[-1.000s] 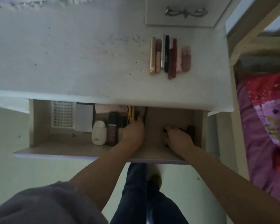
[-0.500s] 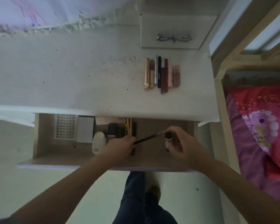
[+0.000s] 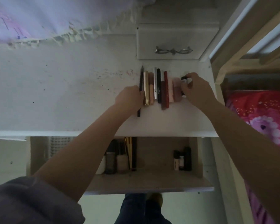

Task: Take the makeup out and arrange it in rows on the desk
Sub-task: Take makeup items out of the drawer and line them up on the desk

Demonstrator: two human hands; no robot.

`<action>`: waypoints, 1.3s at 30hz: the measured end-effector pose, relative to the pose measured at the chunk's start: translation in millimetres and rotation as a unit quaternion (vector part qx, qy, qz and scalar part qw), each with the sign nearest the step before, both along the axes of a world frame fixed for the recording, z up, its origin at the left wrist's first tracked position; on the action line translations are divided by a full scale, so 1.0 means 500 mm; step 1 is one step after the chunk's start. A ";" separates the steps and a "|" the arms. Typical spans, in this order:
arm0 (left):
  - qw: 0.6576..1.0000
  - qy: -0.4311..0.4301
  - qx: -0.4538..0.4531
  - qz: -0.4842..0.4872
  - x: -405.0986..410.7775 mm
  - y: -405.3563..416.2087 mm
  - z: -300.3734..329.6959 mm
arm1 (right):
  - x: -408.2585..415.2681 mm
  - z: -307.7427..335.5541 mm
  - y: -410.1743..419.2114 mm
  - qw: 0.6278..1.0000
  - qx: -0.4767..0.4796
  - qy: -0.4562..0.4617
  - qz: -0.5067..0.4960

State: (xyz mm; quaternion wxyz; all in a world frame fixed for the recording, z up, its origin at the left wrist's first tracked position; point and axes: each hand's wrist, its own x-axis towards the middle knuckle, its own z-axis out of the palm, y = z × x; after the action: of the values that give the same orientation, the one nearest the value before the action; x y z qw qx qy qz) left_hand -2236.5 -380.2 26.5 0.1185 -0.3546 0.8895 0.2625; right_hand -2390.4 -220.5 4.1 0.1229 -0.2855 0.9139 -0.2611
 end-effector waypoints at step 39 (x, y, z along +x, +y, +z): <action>0.982 0.117 0.030 -0.147 0.298 0.210 -0.103 | 0.294 -0.057 0.206 0.959 0.007 -0.153 0.239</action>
State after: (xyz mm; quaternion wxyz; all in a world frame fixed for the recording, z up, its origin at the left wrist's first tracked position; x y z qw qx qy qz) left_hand -2087.6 -275.2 -25.0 0.0615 -0.1829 0.9316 0.3081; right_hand -2243.2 -117.5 -24.6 0.3216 -0.4516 0.7911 -0.2584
